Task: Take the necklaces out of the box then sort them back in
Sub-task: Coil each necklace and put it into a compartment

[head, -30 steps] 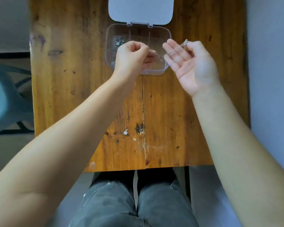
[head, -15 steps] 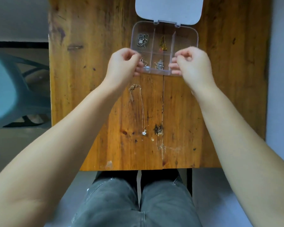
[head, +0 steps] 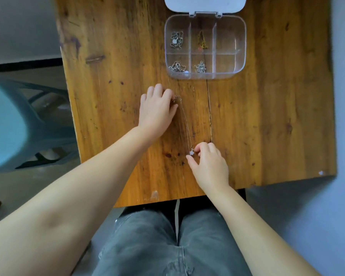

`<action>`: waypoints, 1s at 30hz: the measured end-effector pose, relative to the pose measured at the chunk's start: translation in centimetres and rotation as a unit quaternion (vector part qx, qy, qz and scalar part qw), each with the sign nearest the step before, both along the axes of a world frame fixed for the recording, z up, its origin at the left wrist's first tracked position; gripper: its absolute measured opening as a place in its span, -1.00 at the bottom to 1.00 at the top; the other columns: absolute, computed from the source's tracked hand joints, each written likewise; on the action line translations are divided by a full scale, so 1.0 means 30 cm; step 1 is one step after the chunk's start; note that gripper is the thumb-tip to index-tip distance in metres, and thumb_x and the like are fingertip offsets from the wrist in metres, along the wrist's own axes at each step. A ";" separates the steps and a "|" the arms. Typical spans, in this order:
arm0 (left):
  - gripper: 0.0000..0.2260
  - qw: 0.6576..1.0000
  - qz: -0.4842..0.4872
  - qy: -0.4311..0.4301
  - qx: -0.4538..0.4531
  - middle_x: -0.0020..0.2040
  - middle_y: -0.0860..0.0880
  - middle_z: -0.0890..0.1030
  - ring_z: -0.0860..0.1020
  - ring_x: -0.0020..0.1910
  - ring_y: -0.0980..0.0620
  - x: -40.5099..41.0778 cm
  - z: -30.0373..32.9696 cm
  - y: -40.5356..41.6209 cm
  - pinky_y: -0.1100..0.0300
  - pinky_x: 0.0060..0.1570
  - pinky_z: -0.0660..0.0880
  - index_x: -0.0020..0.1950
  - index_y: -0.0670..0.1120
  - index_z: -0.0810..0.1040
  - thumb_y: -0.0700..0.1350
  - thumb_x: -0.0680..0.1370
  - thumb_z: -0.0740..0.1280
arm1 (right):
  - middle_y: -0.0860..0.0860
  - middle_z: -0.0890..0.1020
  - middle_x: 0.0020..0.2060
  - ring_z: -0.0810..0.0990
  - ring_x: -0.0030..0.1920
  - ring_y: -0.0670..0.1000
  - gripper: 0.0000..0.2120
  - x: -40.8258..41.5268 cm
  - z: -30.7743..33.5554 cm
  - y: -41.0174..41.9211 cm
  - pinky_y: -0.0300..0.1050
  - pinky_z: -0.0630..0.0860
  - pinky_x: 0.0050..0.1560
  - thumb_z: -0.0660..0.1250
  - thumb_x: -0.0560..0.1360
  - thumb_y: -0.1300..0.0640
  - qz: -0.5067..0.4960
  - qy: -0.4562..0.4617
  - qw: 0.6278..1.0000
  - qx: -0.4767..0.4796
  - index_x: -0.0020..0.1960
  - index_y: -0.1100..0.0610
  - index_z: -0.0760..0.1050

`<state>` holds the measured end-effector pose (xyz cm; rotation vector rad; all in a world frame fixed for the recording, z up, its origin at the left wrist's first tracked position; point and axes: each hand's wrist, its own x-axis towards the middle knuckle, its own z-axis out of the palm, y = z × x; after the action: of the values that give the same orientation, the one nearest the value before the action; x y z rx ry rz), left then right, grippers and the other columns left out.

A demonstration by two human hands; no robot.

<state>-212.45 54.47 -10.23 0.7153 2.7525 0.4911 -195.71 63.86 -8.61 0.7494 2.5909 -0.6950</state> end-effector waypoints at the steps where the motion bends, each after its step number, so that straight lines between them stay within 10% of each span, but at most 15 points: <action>1: -0.83 1.000 -0.009 0.004 0.004 0.08 -0.19 0.49 0.40 0.09 -0.20 -0.006 -0.003 -0.004 -0.04 0.03 0.35 0.07 -0.19 0.49 -0.12 0.56 0.28 | -0.01 0.53 -0.06 0.50 -0.07 -0.03 -0.79 -0.002 -0.001 -0.005 -0.19 0.45 -0.19 0.31 0.52 -0.03 0.002 0.009 1.000 0.013 0.05 0.08 0.48; 19: -0.93 0.942 0.042 -0.148 0.298 -0.30 0.15 0.46 0.43 -0.33 0.23 0.005 0.224 0.372 0.45 -0.31 0.36 -0.14 -0.10 0.44 -0.19 0.53 0.30 | -0.02 0.50 -0.05 0.52 -0.21 -0.03 -0.92 0.156 0.070 0.410 -0.32 0.38 -0.33 0.31 0.52 0.11 -0.183 0.139 0.973 -0.010 -0.01 0.08 0.44; 30: -0.92 0.965 -0.080 -0.103 0.229 -0.08 0.00 0.52 0.51 -0.13 0.10 0.071 0.175 1.029 0.37 -0.19 0.49 0.03 -0.16 0.49 -0.23 0.58 0.23 | -0.01 0.51 -0.07 0.48 -0.21 -0.05 -0.95 0.270 0.011 0.786 -0.16 0.42 -0.27 0.28 0.51 0.15 -0.300 0.090 0.950 -0.005 -0.05 0.12 0.45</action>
<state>-210.33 85.33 -4.98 0.9183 2.3798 1.1156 -187.60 87.43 -8.28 1.5676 2.5060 -0.9803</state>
